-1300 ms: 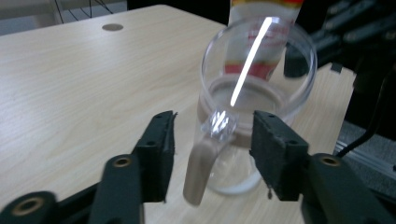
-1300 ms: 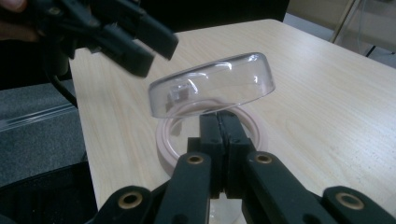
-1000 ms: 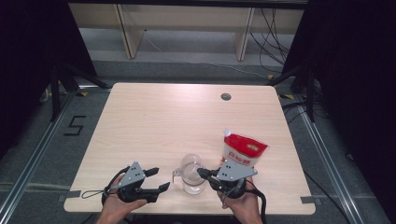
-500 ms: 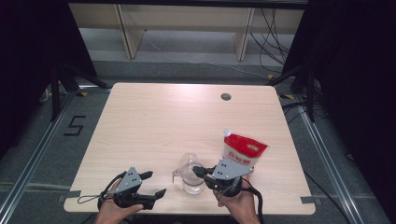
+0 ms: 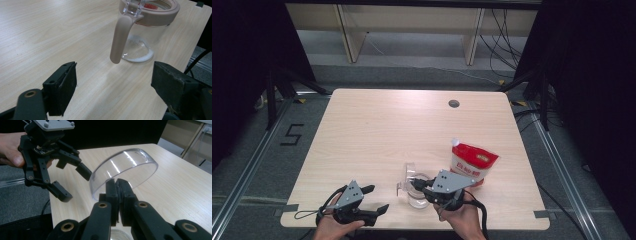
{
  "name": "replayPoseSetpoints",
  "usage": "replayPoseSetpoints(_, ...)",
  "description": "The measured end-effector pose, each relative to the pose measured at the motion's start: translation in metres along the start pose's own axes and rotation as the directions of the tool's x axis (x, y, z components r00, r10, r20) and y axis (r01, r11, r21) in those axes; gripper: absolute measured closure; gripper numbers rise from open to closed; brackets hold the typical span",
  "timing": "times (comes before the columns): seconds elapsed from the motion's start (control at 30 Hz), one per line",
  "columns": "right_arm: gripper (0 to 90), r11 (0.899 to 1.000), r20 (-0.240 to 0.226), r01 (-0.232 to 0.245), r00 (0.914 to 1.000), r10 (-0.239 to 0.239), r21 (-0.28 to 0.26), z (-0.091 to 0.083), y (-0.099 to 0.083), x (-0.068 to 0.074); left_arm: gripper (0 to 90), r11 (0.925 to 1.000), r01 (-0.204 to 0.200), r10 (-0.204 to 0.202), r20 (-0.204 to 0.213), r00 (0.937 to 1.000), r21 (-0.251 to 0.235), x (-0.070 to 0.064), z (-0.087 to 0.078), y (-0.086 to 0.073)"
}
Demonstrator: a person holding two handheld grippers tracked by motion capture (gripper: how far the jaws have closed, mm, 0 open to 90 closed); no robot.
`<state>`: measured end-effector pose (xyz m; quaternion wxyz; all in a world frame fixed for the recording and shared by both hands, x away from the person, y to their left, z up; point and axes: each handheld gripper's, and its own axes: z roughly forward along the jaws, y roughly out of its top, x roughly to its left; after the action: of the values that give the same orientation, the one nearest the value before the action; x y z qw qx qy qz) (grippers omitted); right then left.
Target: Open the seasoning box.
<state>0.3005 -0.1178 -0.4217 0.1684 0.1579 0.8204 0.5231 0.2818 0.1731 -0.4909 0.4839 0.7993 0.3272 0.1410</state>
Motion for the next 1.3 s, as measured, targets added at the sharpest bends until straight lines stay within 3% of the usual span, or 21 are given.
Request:
replayPoseSetpoints(0.27, 86.9, 1.0, -0.026, 0.023, 0.9994, -0.023, 0.004, 0.01, 0.005, 0.004, 20.1, 1.0, -0.006, 0.006, -0.005, 1.0, -0.004, 0.001, 0.0, 0.0)
replayPoseSetpoints(0.47, 85.8, 1.0, -0.052, -0.011, 0.9986, 0.012, 0.008, 0.014, 0.002, 0.004, 20.1, 0.9997, -0.018, 0.018, -0.003, 0.9998, -0.014, 0.003, 0.0, 0.001)
replayPoseSetpoints(0.6, 83.8, 1.0, -0.025, 0.016, 0.9996, -0.016, 0.011, 0.008, 0.0, 0.0, 20.1, 0.9998, -0.017, 0.016, -0.007, 0.9998, -0.014, 0.002, -0.001, 0.001)
replayPoseSetpoints(0.63, 82.2, 1.0, -0.013, 0.014, 0.9998, -0.014, 0.01, 0.003, -0.004, -0.004, 20.5, 0.9997, 0.005, -0.005, -0.012, 0.9999, -0.022, 0.001, -0.001, 0.001)
replayPoseSetpoints(0.77, 80.8, 1.0, 0.015, -0.001, 0.9999, 0.001, 0.016, -0.012, -0.017, -0.014, 20.8, 0.9991, 0.02, -0.021, -0.014, 0.9997, -0.037, 0.001, -0.002, 0.002)
replayPoseSetpoints(0.83, 80.2, 0.998, 0.055, -0.062, 0.9966, 0.061, 0.014, -0.033, -0.038, -0.027, 20.1, 0.9991, 0.025, -0.026, -0.022, 0.9994, -0.035, 0.001, -0.002, 0.003)
replayPoseSetpoints(1.03, 75.5, 0.995, 0.11, -0.101, 0.9889, 0.1, 0.002, -0.058, -0.055, -0.047, 18.3, 0.9988, 0.042, -0.043, -0.024, 0.9988, -0.023, 0.001, 0.001, 0.003)
replayPoseSetpoints(1.13, 74.9, 0.995, 0.12, -0.098, 0.988, 0.098, 0.001, -0.065, -0.058, -0.049, 18.3, 0.9999, 0.01, -0.01, -0.021, 0.9997, -0.006, 0.001, 0.001, 0.003)
replayPoseSetpoints(1.3, 73.7, 0.994, 0.151, -0.106, 0.9829, 0.106, -0.007, -0.082, -0.065, -0.051, 18.1, 0.9992, 0.039, -0.039, -0.018, 0.9991, -0.006, 0.002, 0.002, 0.002)
